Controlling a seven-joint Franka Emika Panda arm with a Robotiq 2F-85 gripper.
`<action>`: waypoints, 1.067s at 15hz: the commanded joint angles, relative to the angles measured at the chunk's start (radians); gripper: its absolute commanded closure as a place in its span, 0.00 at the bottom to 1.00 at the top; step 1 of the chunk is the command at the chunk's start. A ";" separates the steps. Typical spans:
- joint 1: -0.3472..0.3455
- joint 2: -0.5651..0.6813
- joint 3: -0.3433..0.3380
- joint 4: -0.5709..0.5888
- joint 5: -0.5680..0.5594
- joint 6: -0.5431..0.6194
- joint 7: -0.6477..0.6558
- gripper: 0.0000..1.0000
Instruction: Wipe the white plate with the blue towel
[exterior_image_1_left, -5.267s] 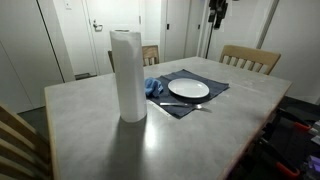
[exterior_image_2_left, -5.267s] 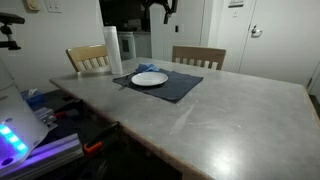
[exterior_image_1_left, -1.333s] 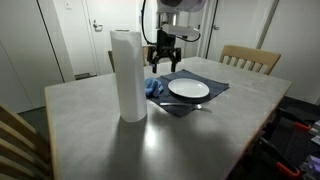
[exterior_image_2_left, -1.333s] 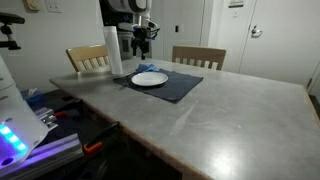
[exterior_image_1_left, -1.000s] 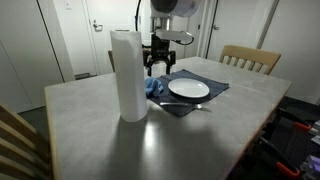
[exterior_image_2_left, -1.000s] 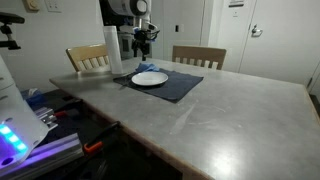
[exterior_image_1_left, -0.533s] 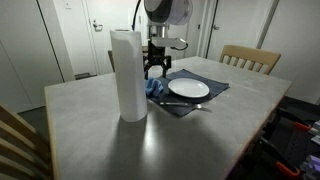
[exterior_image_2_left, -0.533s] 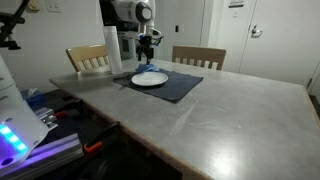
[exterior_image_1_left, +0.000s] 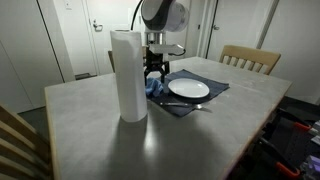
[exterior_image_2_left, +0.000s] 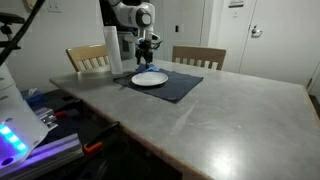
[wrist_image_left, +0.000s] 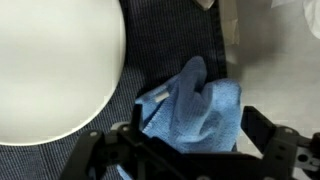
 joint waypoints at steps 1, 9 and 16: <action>-0.002 0.018 0.004 0.026 0.003 -0.022 -0.007 0.00; -0.004 0.019 0.012 0.027 0.007 -0.024 -0.016 0.00; -0.004 0.020 0.016 0.026 0.008 -0.022 -0.018 0.37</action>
